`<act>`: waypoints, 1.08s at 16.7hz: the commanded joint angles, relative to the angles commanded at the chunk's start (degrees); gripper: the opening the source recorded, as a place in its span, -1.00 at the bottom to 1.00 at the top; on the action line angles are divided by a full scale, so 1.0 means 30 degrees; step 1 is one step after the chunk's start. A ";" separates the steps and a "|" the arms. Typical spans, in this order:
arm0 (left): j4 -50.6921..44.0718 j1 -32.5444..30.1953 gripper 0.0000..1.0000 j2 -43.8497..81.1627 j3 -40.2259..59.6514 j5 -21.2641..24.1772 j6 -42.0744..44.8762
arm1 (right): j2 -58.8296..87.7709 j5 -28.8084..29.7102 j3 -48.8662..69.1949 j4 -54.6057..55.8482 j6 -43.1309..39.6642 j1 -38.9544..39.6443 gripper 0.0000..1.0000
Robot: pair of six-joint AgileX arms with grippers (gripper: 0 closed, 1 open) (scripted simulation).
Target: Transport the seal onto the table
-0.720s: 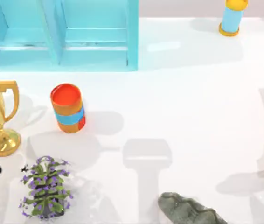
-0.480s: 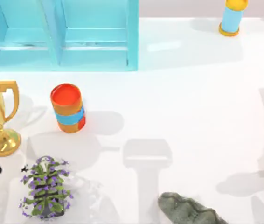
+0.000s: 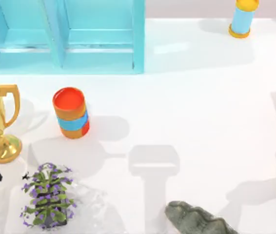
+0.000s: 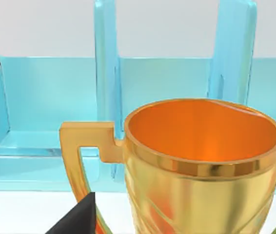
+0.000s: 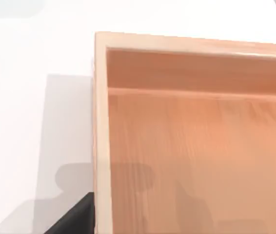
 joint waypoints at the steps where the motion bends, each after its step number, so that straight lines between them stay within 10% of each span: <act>1: 0.0000 0.0000 1.00 0.0000 0.0000 0.0000 0.0000 | 0.2073 -0.0012 0.1449 -0.1389 -0.0528 -0.0546 1.00; 10: 0.0000 0.0000 1.00 0.0000 0.0000 0.0000 0.0000 | 1.7101 -0.0029 1.2718 -1.2375 -0.4863 -0.4924 1.00; 18: 0.0000 0.0000 1.00 0.0000 0.0000 0.0000 0.0000 | 2.0812 -0.0003 1.6089 -1.5069 -0.6052 -0.6119 1.00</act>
